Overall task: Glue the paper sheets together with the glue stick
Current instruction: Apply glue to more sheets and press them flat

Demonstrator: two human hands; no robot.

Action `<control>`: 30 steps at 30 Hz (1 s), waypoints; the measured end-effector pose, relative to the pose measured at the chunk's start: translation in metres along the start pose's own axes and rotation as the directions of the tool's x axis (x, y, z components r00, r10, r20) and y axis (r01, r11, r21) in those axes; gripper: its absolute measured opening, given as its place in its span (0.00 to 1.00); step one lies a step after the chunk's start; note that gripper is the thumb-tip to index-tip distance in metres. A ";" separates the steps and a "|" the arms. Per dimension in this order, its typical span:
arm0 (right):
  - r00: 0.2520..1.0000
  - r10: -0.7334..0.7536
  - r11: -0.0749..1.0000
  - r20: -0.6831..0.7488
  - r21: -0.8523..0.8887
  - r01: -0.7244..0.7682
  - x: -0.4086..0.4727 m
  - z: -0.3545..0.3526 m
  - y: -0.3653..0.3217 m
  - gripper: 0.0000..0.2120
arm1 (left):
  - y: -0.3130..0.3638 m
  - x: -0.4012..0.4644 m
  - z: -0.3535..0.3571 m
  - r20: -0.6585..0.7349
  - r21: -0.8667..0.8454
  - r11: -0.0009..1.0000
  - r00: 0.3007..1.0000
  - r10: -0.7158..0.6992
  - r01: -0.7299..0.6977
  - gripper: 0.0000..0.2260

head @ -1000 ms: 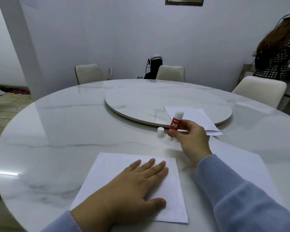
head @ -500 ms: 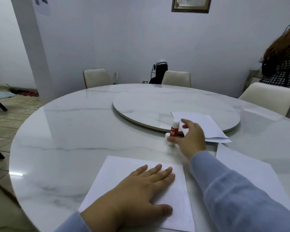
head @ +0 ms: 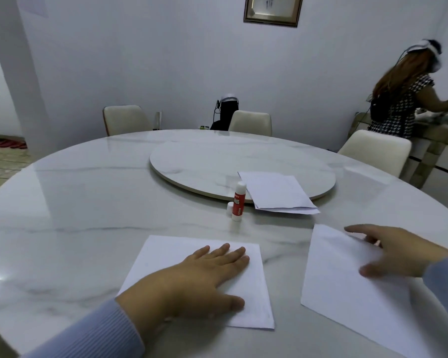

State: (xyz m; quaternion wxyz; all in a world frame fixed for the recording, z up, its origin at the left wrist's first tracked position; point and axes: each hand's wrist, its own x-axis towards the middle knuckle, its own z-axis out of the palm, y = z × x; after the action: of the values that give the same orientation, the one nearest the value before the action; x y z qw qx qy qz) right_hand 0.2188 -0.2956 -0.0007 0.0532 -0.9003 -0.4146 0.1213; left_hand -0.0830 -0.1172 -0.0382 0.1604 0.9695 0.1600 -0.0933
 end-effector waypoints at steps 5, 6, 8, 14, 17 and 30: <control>0.990 -0.050 0.981 -0.133 0.180 0.074 -0.021 -0.013 0.014 0.35 | 0.022 0.020 0.003 -0.107 -0.043 0.999 0.994 -0.003 -0.001 0.31; 0.983 -0.051 0.965 -0.177 0.246 0.094 -0.027 -0.022 0.019 0.35 | 0.026 0.025 0.005 -0.124 -0.047 0.999 0.992 0.009 -0.015 0.30; 0.973 -0.049 0.923 -0.227 0.361 0.131 -0.039 -0.042 0.029 0.36 | 0.033 0.032 0.006 -0.172 -0.045 0.998 0.984 0.040 -0.048 0.28; 0.872 -0.097 0.473 -0.481 0.748 0.465 -0.073 -0.068 -0.007 0.39 | 0.043 -0.004 -0.021 -0.574 -0.751 0.518 0.792 -0.206 -0.409 0.17; 0.850 0.013 0.190 -0.527 0.836 0.516 -0.078 -0.047 -0.074 0.24 | 0.056 -0.027 -0.025 -0.503 -0.861 0.065 0.825 -0.259 -0.505 0.26; 0.965 0.003 0.208 -0.260 0.945 0.254 -0.058 0.039 -0.128 0.35 | -0.006 -0.067 -0.024 -0.377 -0.840 0.542 0.740 -0.557 -0.020 0.15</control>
State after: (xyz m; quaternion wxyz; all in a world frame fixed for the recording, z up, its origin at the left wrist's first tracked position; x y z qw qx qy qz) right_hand 0.0785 -0.2570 -0.0035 0.6554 -0.6391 -0.3114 0.2549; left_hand -0.1440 -0.1221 -0.0022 0.4999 0.7242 0.3834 0.2805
